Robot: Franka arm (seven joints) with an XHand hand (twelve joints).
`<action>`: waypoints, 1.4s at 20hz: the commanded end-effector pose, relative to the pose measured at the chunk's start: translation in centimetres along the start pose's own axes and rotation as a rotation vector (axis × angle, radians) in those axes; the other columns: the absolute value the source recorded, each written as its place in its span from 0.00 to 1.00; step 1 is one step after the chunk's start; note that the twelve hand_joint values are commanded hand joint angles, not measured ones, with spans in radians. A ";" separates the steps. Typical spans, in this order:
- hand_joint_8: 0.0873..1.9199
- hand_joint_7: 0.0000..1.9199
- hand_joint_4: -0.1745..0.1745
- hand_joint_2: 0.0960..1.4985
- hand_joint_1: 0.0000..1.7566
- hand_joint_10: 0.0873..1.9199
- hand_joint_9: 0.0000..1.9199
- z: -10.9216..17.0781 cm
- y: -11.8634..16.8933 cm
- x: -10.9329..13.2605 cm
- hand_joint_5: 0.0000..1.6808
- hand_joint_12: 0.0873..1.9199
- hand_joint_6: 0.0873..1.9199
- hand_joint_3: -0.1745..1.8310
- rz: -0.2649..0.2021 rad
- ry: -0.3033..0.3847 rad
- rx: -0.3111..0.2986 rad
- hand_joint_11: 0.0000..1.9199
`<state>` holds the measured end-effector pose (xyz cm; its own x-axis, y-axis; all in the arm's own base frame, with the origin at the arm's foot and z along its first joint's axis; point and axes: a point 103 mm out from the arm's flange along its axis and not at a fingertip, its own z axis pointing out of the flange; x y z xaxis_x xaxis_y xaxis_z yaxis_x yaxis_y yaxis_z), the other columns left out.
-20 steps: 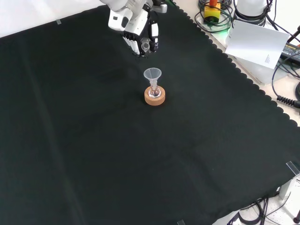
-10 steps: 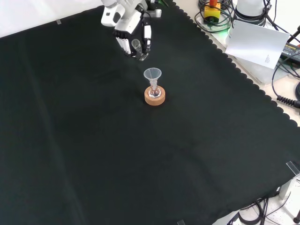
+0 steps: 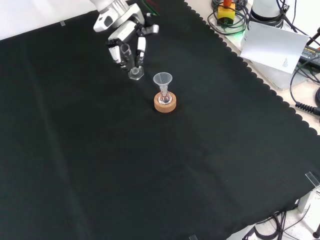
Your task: Put the graduated cylinder back on the table.
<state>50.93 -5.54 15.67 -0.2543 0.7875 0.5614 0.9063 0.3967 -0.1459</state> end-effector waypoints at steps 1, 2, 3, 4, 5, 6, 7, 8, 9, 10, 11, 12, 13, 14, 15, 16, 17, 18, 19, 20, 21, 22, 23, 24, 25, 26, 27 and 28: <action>0.29 0.63 0.62 0.67 0.72 0.00 0.78 0.8 2.9 -2.7 0.68 0.34 0.38 0.08 -0.048 0.072 -0.163 0.67; 0.29 0.63 0.62 0.67 0.72 0.00 0.78 1.0 3.2 -3.0 0.68 0.34 0.38 0.08 -0.051 0.079 -0.186 0.67; 0.29 0.63 0.62 0.67 0.72 0.00 0.78 1.3 3.4 -3.3 0.68 0.34 0.38 0.08 -0.053 0.095 -0.201 0.67; 0.29 0.63 0.62 0.67 0.72 0.00 0.78 1.5 3.6 -3.5 0.68 0.34 0.38 0.08 -0.055 0.103 -0.218 0.67; 0.29 0.63 0.62 0.67 0.72 0.00 0.78 1.8 3.8 -3.8 0.68 0.34 0.38 0.08 -0.057 0.113 -0.233 0.66; 0.29 0.63 0.62 0.67 0.72 0.00 0.78 2.1 4.0 -4.1 0.68 0.34 0.38 0.08 -0.058 0.124 -0.252 0.66; 0.29 0.63 0.62 0.67 0.72 0.00 0.78 2.4 4.2 -4.3 0.68 0.34 0.38 0.08 -0.058 0.134 -0.265 0.66; 0.29 0.63 0.62 0.67 0.72 0.00 0.78 2.6 4.3 -4.5 0.68 0.34 0.38 0.08 -0.060 0.146 -0.278 0.66; 0.29 0.63 0.62 0.67 0.72 0.00 0.78 2.8 4.4 -4.7 0.68 0.34 0.38 0.08 -0.060 0.154 -0.287 0.66; 0.29 0.63 0.62 0.67 0.72 0.00 0.78 3.0 4.5 -4.9 0.68 0.34 0.38 0.08 -0.061 0.161 -0.295 0.66; 0.29 0.63 0.62 0.67 0.72 0.00 0.78 3.3 4.7 -5.2 0.68 0.34 0.38 0.08 -0.059 0.171 -0.305 0.66; 0.29 0.63 0.62 0.67 0.72 0.00 0.78 3.5 4.8 -5.4 0.68 0.34 0.38 0.08 -0.057 0.183 -0.310 0.66; 0.29 0.63 0.62 0.67 0.72 0.00 0.78 3.6 5.0 -5.6 0.68 0.34 0.38 0.08 -0.056 0.192 -0.315 0.66; 0.29 0.63 0.62 0.67 0.72 0.00 0.78 3.8 5.1 -5.8 0.68 0.34 0.38 0.08 -0.056 0.196 -0.322 0.66; 0.29 0.63 0.62 0.67 0.72 0.00 0.78 3.9 5.2 -6.0 0.68 0.34 0.38 0.08 -0.055 0.199 -0.329 0.66; 0.29 0.63 0.62 0.67 0.72 0.00 0.77 4.0 5.2 -6.2 0.68 0.34 0.38 0.08 -0.048 0.199 -0.345 0.66; 0.29 0.63 0.62 0.67 0.72 0.00 0.77 4.2 5.3 -6.3 0.68 0.34 0.38 0.08 -0.042 0.203 -0.361 0.66; 0.29 0.63 0.62 0.67 0.72 0.00 0.77 4.3 5.4 -6.4 0.68 0.34 0.38 0.08 -0.039 0.205 -0.366 0.66; 0.29 0.63 0.62 0.67 0.72 0.00 0.77 4.4 5.5 -6.5 0.68 0.34 0.38 0.08 -0.039 0.204 -0.366 0.66; 0.29 0.63 0.62 0.67 0.72 0.00 0.77 4.5 5.5 -6.7 0.68 0.34 0.38 0.08 -0.038 0.204 -0.370 0.66; 0.29 0.62 0.62 0.67 0.72 0.00 0.77 4.6 5.5 -6.8 0.68 0.34 0.38 0.08 -0.035 0.204 -0.374 0.66; 0.29 0.62 0.62 0.67 0.72 0.00 0.77 4.7 5.5 -6.9 0.68 0.34 0.38 0.08 -0.033 0.201 -0.380 0.66; 0.30 0.62 0.62 0.67 0.71 0.00 0.77 4.8 5.6 -7.1 0.68 0.34 0.39 0.08 -0.032 0.201 -0.381 0.66; 0.31 0.62 0.62 0.67 0.71 0.00 0.77 4.8 5.6 -7.2 0.68 0.34 0.39 0.09 -0.031 0.198 -0.380 0.65; 0.31 0.61 0.61 0.68 0.71 0.00 0.77 4.9 5.6 -7.2 0.68 0.34 0.39 0.09 -0.031 0.197 -0.379 0.65; 0.31 0.61 0.61 0.68 0.71 0.00 0.77 5.0 5.6 -7.3 0.68 0.35 0.39 0.09 -0.031 0.196 -0.376 0.65; 0.31 0.61 0.61 0.68 0.71 0.00 0.77 5.1 5.6 -7.3 0.68 0.35 0.39 0.09 -0.031 0.194 -0.373 0.65; 0.31 0.61 0.61 0.68 0.71 0.00 0.77 5.2 5.6 -7.4 0.68 0.35 0.39 0.09 -0.031 0.195 -0.369 0.65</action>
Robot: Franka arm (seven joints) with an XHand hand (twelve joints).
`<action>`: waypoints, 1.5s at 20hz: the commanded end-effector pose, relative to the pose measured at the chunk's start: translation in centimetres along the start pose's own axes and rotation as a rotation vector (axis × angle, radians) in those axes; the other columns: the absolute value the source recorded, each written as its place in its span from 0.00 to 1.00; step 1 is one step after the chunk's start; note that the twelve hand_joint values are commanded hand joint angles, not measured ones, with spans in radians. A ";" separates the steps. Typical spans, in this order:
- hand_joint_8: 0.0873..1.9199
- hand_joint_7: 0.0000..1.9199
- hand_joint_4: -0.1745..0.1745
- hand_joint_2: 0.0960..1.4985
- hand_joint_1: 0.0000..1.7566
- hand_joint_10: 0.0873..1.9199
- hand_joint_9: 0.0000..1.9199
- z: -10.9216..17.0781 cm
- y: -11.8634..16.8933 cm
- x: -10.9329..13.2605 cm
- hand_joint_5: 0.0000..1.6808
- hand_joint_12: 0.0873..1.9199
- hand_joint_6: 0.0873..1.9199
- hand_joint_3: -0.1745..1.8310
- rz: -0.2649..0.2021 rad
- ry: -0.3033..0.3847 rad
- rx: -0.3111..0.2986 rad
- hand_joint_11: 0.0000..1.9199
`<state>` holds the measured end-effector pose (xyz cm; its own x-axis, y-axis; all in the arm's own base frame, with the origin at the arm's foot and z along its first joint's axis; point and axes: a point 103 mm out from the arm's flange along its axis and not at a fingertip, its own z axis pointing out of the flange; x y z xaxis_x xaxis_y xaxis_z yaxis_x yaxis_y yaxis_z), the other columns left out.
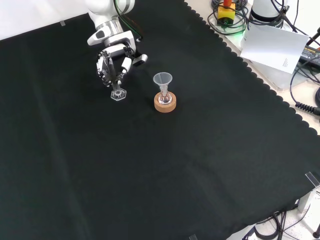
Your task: Put the graduated cylinder back on the table.
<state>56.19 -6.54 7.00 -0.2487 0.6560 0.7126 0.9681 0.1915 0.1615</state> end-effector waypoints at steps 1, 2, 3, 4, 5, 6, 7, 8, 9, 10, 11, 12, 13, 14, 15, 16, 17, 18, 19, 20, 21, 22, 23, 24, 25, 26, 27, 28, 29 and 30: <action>0.32 0.61 0.61 0.68 0.71 0.00 0.76 0.3 -0.2 -0.5 0.67 0.35 0.40 0.09 0.002 -0.007 0.008 0.65; 0.33 0.60 0.61 0.68 0.71 0.00 0.76 0.4 -0.2 -0.5 0.67 0.35 0.41 0.09 0.000 -0.010 0.014 0.65; 0.34 0.60 0.61 0.68 0.71 0.00 0.76 0.4 -0.3 -0.5 0.66 0.35 0.41 0.09 -0.006 -0.019 0.019 0.64; 0.35 0.59 0.61 0.68 0.71 0.00 0.76 0.4 -0.3 -0.4 0.66 0.35 0.42 0.09 -0.012 -0.030 0.025 0.64; 0.36 0.59 0.61 0.69 0.71 0.00 0.75 0.4 -0.3 -0.4 0.65 0.36 0.43 0.09 -0.015 -0.036 0.027 0.64; 0.37 0.58 0.61 0.69 0.71 0.00 0.75 0.3 -0.3 -0.3 0.64 0.36 0.44 0.09 -0.018 -0.035 0.030 0.63; 0.38 0.58 0.61 0.69 0.71 0.00 0.75 0.3 -0.2 -0.2 0.63 0.36 0.45 0.09 -0.020 -0.035 0.035 0.63; 0.40 0.57 0.61 0.70 0.70 0.00 0.74 0.2 -0.2 -0.1 0.62 0.37 0.46 0.09 -0.020 -0.033 0.038 0.63; 0.42 0.56 0.61 0.71 0.70 0.00 0.74 0.1 -0.2 -0.1 0.61 0.37 0.48 0.09 -0.020 -0.031 0.044 0.62; 0.38 0.55 0.39 0.71 0.69 0.00 0.73 0.0 -0.2 -0.1 0.60 0.38 0.49 0.09 -0.021 -0.029 0.049 0.62; 0.33 0.54 0.25 0.72 0.67 0.00 0.72 -0.1 -0.1 0.0 0.59 0.40 0.50 0.09 -0.020 -0.024 0.054 0.61; 0.29 0.53 0.25 0.72 0.66 0.00 0.71 -0.2 -0.1 0.0 0.59 0.41 0.49 0.09 -0.016 -0.022 0.057 0.59; 0.26 0.51 0.33 0.72 0.64 0.00 0.70 -0.2 -0.1 -0.1 0.59 0.44 0.49 0.09 -0.010 -0.014 0.061 0.57; 0.25 0.50 0.44 0.72 0.63 0.00 0.68 -0.3 0.0 -0.1 0.59 0.46 0.49 0.09 -0.005 -0.014 0.068 0.54; 0.24 0.48 0.44 0.70 0.61 0.00 0.67 -0.3 0.0 -0.1 0.57 0.48 0.44 0.08 -0.002 -0.012 0.073 0.51; 0.23 0.47 0.42 0.69 0.60 0.00 0.65 -0.4 0.1 -0.2 0.56 0.50 0.38 0.07 0.000 -0.013 0.073 0.48; 0.22 0.46 0.41 0.68 0.59 0.00 0.64 -0.5 0.1 -0.2 0.55 0.51 0.34 0.05 0.002 -0.016 0.077 0.46; 0.22 0.46 0.42 0.69 0.58 0.00 0.63 -0.5 0.2 -0.2 0.54 0.53 0.31 0.03 0.005 -0.013 0.082 0.45; 0.22 0.45 0.42 0.68 0.57 0.00 0.62 -0.6 0.3 -0.2 0.53 0.54 0.29 0.01 0.008 -0.016 0.086 0.43; 0.21 0.45 0.43 0.68 0.56 0.00 0.61 -0.6 0.3 -0.2 0.52 0.55 0.29 0.01 0.011 -0.021 0.090 0.42; 0.21 0.44 0.44 0.67 0.56 0.00 0.61 -0.6 0.4 -0.2 0.52 0.56 0.28 0.00 0.015 -0.025 0.096 0.40; 0.21 0.44 0.45 0.67 0.55 0.00 0.60 -0.6 0.4 -0.2 0.51 0.56 0.28 0.00 0.020 -0.027 0.100 0.39; 0.21 0.44 0.45 0.66 0.55 0.00 0.60 -0.7 0.4 -0.3 0.51 0.57 0.28 0.00 0.025 -0.024 0.104 0.39; 0.21 0.44 0.46 0.66 0.54 0.00 0.60 -0.7 0.5 -0.3 0.51 0.57 0.28 0.00 0.028 -0.026 0.106 0.38; 0.21 0.44 0.46 0.66 0.54 0.00 0.59 -0.8 0.5 -0.4 0.50 0.57 0.28 0.00 0.029 -0.026 0.104 0.38; 0.21 0.43 0.46 0.66 0.54 0.00 0.59 -0.8 0.5 -0.4 0.50 0.58 0.27 0.00 0.031 -0.024 0.103 0.38; 0.21 0.43 0.46 0.66 0.54 0.00 0.59 -0.9 0.5 -0.4 0.50 0.58 0.27 0.00 0.032 -0.022 0.101 0.37; 0.21 0.43 0.46 0.66 0.54 0.00 0.59 -1.0 0.5 -0.4 0.49 0.58 0.27 0.00 0.034 -0.016 0.096 0.37; 0.21 0.43 0.46 0.66 0.53 0.00 0.58 -1.1 0.5 -0.4 0.49 0.59 0.27 0.00 0.034 -0.014 0.093 0.36; 0.21 0.42 0.46 0.66 0.53 0.00 0.58 -1.2 0.5 -0.4 0.48 0.59 0.27 0.00 0.033 -0.014 0.090 0.36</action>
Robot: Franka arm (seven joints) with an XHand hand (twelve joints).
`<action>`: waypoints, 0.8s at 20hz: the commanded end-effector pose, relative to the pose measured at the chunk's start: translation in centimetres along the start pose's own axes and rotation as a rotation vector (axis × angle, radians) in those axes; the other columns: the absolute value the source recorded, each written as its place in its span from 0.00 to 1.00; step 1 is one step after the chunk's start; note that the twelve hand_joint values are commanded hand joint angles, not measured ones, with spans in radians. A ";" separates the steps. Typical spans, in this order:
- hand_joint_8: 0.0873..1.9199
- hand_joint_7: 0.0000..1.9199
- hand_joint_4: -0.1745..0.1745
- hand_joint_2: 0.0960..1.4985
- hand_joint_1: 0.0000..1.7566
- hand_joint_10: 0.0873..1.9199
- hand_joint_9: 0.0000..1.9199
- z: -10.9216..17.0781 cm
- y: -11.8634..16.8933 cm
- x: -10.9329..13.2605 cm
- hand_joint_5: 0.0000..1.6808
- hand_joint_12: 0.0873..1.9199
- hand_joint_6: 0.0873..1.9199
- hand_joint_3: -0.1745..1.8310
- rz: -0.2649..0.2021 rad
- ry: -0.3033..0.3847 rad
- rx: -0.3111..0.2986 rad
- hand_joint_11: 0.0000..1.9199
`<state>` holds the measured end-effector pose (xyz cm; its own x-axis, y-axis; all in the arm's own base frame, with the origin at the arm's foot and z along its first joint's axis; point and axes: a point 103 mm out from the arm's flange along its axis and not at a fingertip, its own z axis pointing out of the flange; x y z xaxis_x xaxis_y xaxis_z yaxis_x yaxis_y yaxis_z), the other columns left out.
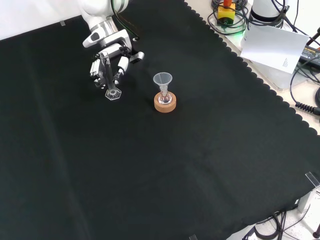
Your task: Put the graduated cylinder back on the table.
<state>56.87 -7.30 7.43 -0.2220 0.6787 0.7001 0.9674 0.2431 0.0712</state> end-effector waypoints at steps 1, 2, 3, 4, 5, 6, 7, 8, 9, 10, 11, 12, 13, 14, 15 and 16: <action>0.21 0.42 0.46 0.65 0.53 0.00 0.57 -0.4 -0.1 -0.1 0.47 0.60 0.27 0.00 0.003 0.013 -0.010 0.35; 0.21 0.41 0.46 0.65 0.53 0.00 0.57 -0.6 -0.1 -0.1 0.46 0.60 0.27 0.00 0.004 0.011 -0.011 0.34; 0.21 0.40 0.45 0.64 0.52 0.00 0.56 -0.7 -0.2 -0.1 0.44 0.61 0.27 0.00 0.003 0.014 -0.010 0.33; 0.21 0.38 0.45 0.64 0.52 0.00 0.55 -0.8 -0.2 -0.2 0.41 0.62 0.27 0.00 0.004 0.017 -0.013 0.31; 0.21 0.37 0.44 0.63 0.51 0.00 0.53 -1.0 -0.3 -0.3 0.38 0.63 0.26 0.00 0.003 0.023 -0.013 0.30; 0.22 0.35 0.42 0.62 0.51 0.00 0.52 -1.1 -0.3 -0.4 0.34 0.63 0.25 0.00 0.004 0.024 -0.013 0.28; 0.22 0.33 0.42 0.62 0.50 0.00 0.51 -1.3 -0.4 -0.4 0.32 0.64 0.24 0.00 0.003 0.027 -0.011 0.27; 0.23 0.31 0.41 0.61 0.49 0.00 0.50 -1.4 -0.4 -0.5 0.30 0.64 0.23 0.00 0.003 0.028 -0.010 0.26; 0.24 0.28 0.41 0.61 0.48 0.00 0.49 -1.5 -0.4 -0.5 0.29 0.65 0.21 0.00 -0.002 0.029 -0.007 0.25; 0.25 0.26 0.40 0.60 0.48 0.00 0.47 -1.6 -0.5 -0.5 0.28 0.65 0.19 0.00 -0.004 0.032 -0.005 0.24; 0.26 0.24 0.40 0.60 0.47 0.00 0.45 -1.9 -0.5 -0.5 0.27 0.66 0.17 0.00 -0.005 0.034 -0.001 0.22; 0.26 0.20 0.39 0.59 0.46 0.00 0.42 -2.1 -0.6 -0.5 0.25 0.67 0.14 0.00 -0.003 0.032 0.000 0.19; 0.27 0.17 0.39 0.58 0.45 0.00 0.39 -2.4 -0.7 -0.5 0.24 0.68 0.10 0.00 0.000 0.031 -0.002 0.16; 0.27 0.13 0.39 0.58 0.44 0.00 0.36 -2.8 -0.8 -0.5 0.22 0.69 0.06 0.00 0.004 0.028 -0.004 0.13; 0.28 0.09 0.39 0.57 0.43 0.00 0.33 -3.3 -1.0 -0.5 0.20 0.70 0.04 0.00 0.006 0.024 -0.005 0.10; 0.28 0.07 0.39 0.57 0.42 0.00 0.31 -3.9 -1.2 -0.4 0.19 0.71 0.02 0.00 0.005 0.015 -0.002 0.08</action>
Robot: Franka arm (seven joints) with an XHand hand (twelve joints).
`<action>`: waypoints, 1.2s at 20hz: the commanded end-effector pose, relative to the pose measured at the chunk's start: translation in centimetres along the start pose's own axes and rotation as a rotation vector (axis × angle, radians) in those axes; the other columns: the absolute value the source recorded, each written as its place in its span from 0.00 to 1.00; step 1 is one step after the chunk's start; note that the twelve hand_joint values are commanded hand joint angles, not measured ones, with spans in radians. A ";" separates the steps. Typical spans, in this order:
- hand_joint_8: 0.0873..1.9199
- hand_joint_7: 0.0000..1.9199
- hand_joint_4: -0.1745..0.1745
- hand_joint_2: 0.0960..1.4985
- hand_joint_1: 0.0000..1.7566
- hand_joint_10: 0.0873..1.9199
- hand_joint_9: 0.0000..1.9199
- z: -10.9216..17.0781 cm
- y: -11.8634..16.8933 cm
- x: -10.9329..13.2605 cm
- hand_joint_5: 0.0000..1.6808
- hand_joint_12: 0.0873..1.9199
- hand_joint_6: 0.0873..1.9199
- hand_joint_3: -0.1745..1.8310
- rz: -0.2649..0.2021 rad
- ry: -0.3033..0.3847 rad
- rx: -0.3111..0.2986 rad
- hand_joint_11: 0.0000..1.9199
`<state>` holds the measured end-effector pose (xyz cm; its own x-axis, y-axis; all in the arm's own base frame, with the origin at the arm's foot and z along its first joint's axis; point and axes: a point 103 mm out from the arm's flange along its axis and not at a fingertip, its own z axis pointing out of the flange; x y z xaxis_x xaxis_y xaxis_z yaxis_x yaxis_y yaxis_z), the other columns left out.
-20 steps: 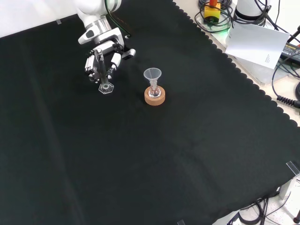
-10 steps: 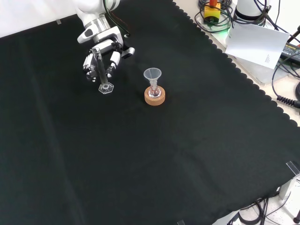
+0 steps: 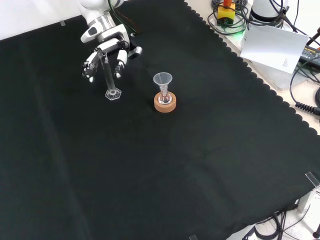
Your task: Put the graduated cylinder back on the table.
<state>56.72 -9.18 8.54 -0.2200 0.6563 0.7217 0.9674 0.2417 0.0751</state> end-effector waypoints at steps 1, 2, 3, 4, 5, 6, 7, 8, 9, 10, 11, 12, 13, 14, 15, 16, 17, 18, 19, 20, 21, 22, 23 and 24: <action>0.28 0.05 0.39 0.57 0.42 0.00 0.29 -2.5 -1.0 0.2 0.18 0.72 0.00 0.00 0.007 -0.025 0.004 0.07; 0.28 0.03 0.40 0.56 0.41 0.00 0.28 -2.9 -1.2 0.3 0.17 0.73 0.00 0.00 0.007 -0.034 0.003 0.06; 0.28 0.02 0.40 0.56 0.41 0.00 0.26 -3.4 -1.5 0.5 0.16 0.73 0.00 0.00 0.006 -0.045 0.005 0.05; 0.27 0.01 0.40 0.55 0.40 0.00 0.25 -4.0 -1.8 0.8 0.15 0.74 0.00 0.00 0.003 -0.060 0.003 0.04; 0.26 0.00 0.40 0.55 0.40 0.00 0.25 -4.6 -2.1 1.2 0.15 0.74 0.00 0.00 0.002 -0.071 -0.002 0.04; 0.25 0.00 0.40 0.55 0.39 0.00 0.24 -5.2 -2.4 1.5 0.14 0.74 0.00 0.00 0.004 -0.079 -0.010 0.04; 0.25 0.00 0.40 0.55 0.39 0.00 0.24 -6.1 -2.9 1.9 0.14 0.75 0.00 0.00 0.005 -0.091 -0.021 0.03; 0.25 0.00 0.40 0.54 0.39 0.00 0.23 -6.7 -3.4 2.3 0.13 0.75 0.00 0.00 0.005 -0.099 -0.030 0.03; 0.24 0.00 0.40 0.54 0.38 0.00 0.23 -7.3 -3.9 2.9 0.13 0.75 0.00 0.00 0.003 -0.109 -0.041 0.03; 0.25 0.00 0.40 0.54 0.38 0.00 0.23 -8.1 -4.5 3.5 0.13 0.75 0.00 0.00 0.001 -0.122 -0.050 0.03; 0.25 0.00 0.40 0.54 0.38 0.00 0.23 -8.8 -5.0 4.2 0.13 0.75 0.00 0.00 -0.002 -0.138 -0.057 0.03; 0.25 0.00 0.40 0.54 0.38 0.00 0.23 -9.5 -5.6 4.9 0.13 0.75 0.00 0.00 -0.007 -0.153 -0.062 0.03; 0.25 0.01 0.40 0.54 0.38 0.00 0.24 -10.1 -6.3 5.8 0.13 0.75 0.00 0.00 -0.011 -0.171 -0.066 0.03; 0.26 0.01 0.40 0.54 0.38 0.00 0.24 -10.8 -6.9 6.7 0.13 0.75 0.00 0.00 -0.015 -0.191 -0.070 0.03; 0.26 0.02 0.40 0.54 0.38 0.00 0.25 -11.4 -7.5 7.5 0.13 0.75 0.00 0.00 -0.018 -0.209 -0.069 0.04; 0.27 0.02 0.40 0.55 0.38 0.00 0.25 -11.8 -8.2 8.5 0.13 0.75 0.00 0.00 -0.020 -0.223 -0.068 0.04; 0.27 0.02 0.40 0.55 0.38 0.00 0.25 -12.2 -8.8 9.4 0.13 0.75 0.00 0.01 -0.020 -0.243 -0.069 0.04; 0.27 0.03 0.40 0.56 0.37 0.00 0.26 -12.5 -9.4 10.5 0.13 0.75 0.00 0.01 -0.023 -0.271 -0.077 0.04; 0.28 0.03 0.40 0.56 0.37 0.00 0.26 -12.9 -10.2 11.5 0.14 0.75 0.00 0.01 -0.019 -0.296 -0.079 0.04; 0.28 0.03 0.39 0.57 0.37 0.00 0.26 -13.2 -10.8 12.4 0.14 0.75 0.00 0.01 -0.017 -0.309 -0.077 0.05; 0.28 0.03 0.39 0.58 0.37 0.00 0.27 -13.4 -11.6 13.3 0.14 0.75 0.00 0.02 -0.013 -0.319 -0.076 0.05; 0.29 0.03 0.39 0.59 0.37 0.00 0.27 -13.7 -12.3 14.2 0.14 0.75 0.00 0.02 -0.010 -0.333 -0.077 0.06; 0.29 0.03 0.39 0.59 0.37 0.00 0.27 -13.8 -13.1 15.1 0.15 0.75 0.00 0.02 -0.008 -0.349 -0.080 0.06; 0.29 0.03 0.39 0.60 0.37 0.00 0.27 -14.0 -13.8 15.8 0.15 0.75 0.00 0.02 -0.004 -0.360 -0.082 0.06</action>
<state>48.98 -12.93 23.70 -0.2662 0.7946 0.5457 0.9639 0.2189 0.1515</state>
